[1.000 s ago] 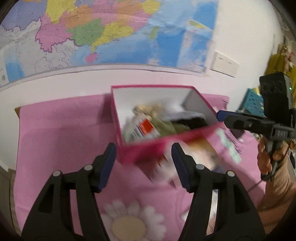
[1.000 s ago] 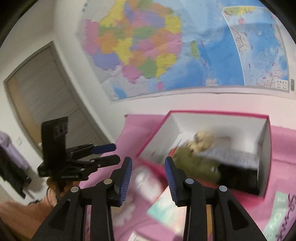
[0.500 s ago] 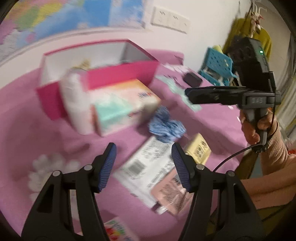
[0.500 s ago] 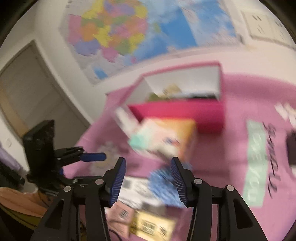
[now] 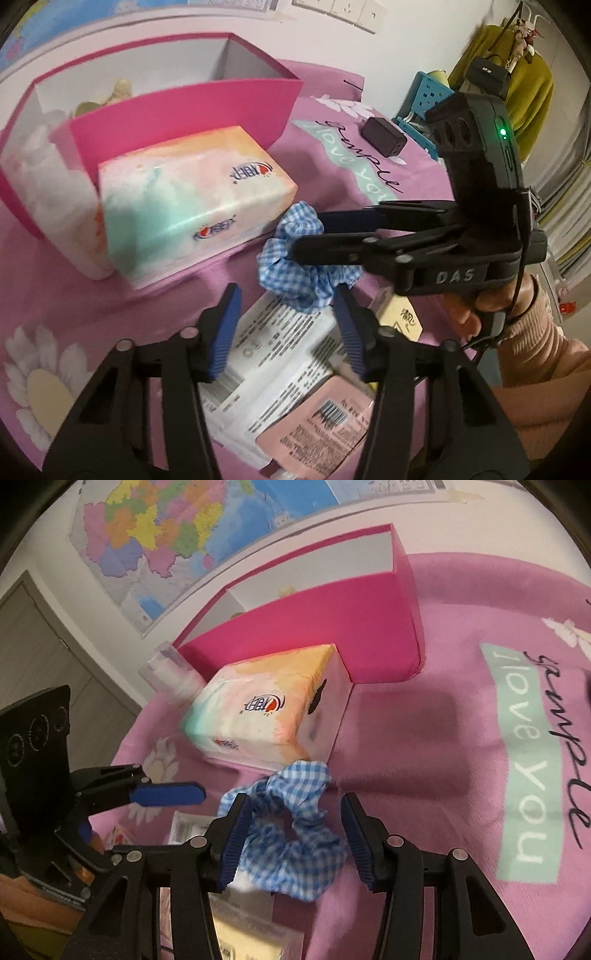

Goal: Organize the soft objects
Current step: 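Close both grippers on the scrunchie and lift it, then carry the scrunchie over the pink box and open both grippers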

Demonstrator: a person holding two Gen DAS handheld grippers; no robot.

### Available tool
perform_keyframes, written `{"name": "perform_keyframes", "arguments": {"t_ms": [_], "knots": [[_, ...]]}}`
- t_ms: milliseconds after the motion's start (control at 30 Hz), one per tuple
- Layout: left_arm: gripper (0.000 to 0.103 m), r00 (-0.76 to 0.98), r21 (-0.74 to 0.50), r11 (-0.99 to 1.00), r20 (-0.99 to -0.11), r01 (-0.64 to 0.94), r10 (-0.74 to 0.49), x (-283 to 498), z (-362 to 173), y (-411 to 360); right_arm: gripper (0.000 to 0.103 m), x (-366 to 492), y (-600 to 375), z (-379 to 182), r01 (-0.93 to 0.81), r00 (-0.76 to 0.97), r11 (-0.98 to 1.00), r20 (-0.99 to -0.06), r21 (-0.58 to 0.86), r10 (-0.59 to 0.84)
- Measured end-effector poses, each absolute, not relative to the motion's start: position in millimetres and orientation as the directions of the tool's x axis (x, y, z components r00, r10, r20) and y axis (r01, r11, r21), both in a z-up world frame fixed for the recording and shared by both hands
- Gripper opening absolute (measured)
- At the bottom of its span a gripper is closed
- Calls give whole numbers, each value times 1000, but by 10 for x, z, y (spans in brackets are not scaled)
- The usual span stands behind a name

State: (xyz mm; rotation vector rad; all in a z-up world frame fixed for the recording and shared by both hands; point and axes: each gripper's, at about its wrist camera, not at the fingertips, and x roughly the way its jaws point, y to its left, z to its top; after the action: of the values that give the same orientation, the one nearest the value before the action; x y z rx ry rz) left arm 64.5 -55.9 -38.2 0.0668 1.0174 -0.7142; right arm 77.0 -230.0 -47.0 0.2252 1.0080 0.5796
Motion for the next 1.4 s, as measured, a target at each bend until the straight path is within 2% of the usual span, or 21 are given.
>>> {"name": "perform_keyframes", "arguments": {"t_ms": [100,167,233,333,833,1100,1400], "knots": [[44,298,-274,770,-807,577,-511,675,-432,-635,50,792,-2285,-502,-359,393,825,-731,436,558],[36,281,-284,765,-811,578,-513,697,-463,-678,41,790,-2293,-497,-365,403,828,-729,426,553],[28,267,-299,758,-809,580,-523,716,-472,-693,15,782,-2315,-493,-368,405,826,-726,427,556],[18,258,-313,750,-804,583,-535,743,-469,-717,11,733,-2353,-431,-375,425,827,-715,418,554],[17,358,-286,729,-723,622,-590,799,77,-719,10,657,-2338,418,-468,550,811,-602,352,579],[17,474,-221,774,-681,593,-558,1159,502,-700,10,1154,-2322,755,-484,595,809,-552,335,584],[17,523,-199,834,-698,515,-489,1811,596,-735,10,1797,-2285,798,-455,597,813,-554,362,581]]}}
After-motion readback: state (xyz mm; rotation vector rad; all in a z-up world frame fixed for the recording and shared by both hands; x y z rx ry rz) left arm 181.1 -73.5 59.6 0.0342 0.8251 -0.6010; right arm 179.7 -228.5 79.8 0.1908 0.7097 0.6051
